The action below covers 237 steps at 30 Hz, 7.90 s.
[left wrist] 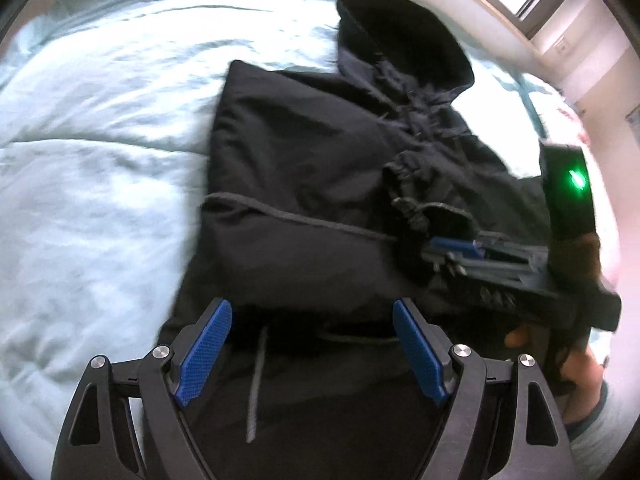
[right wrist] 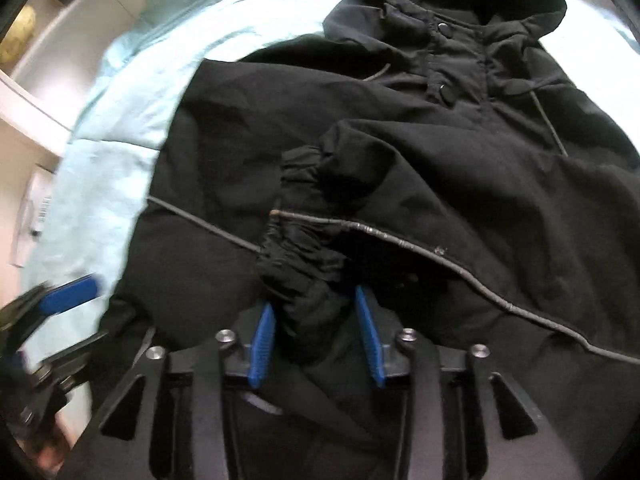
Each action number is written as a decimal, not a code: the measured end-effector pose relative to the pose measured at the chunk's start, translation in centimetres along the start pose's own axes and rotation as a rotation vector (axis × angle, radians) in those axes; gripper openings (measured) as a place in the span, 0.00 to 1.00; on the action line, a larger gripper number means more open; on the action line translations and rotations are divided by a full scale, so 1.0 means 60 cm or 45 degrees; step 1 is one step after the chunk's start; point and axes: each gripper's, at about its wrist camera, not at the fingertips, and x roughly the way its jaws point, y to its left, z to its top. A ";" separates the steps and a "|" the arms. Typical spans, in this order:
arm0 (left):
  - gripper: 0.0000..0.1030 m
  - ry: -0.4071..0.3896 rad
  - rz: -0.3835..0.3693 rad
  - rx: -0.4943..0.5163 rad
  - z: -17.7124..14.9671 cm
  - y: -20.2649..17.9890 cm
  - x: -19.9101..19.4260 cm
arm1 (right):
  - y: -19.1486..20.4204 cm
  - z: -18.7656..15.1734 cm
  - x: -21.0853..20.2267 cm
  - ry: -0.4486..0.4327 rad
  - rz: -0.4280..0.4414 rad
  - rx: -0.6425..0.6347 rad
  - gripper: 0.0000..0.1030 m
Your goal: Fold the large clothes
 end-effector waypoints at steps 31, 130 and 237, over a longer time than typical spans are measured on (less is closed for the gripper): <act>0.18 -0.211 -0.090 -0.023 0.153 -0.019 -0.007 | -0.247 -0.116 -0.282 -0.228 -0.360 0.327 0.45; 0.61 -0.281 0.167 0.297 0.479 -0.113 0.099 | -0.299 0.298 -0.223 -0.490 -0.394 0.398 0.78; 0.73 0.034 -0.307 0.229 0.646 0.018 0.258 | -0.385 0.486 -0.052 -0.278 -0.004 0.002 0.73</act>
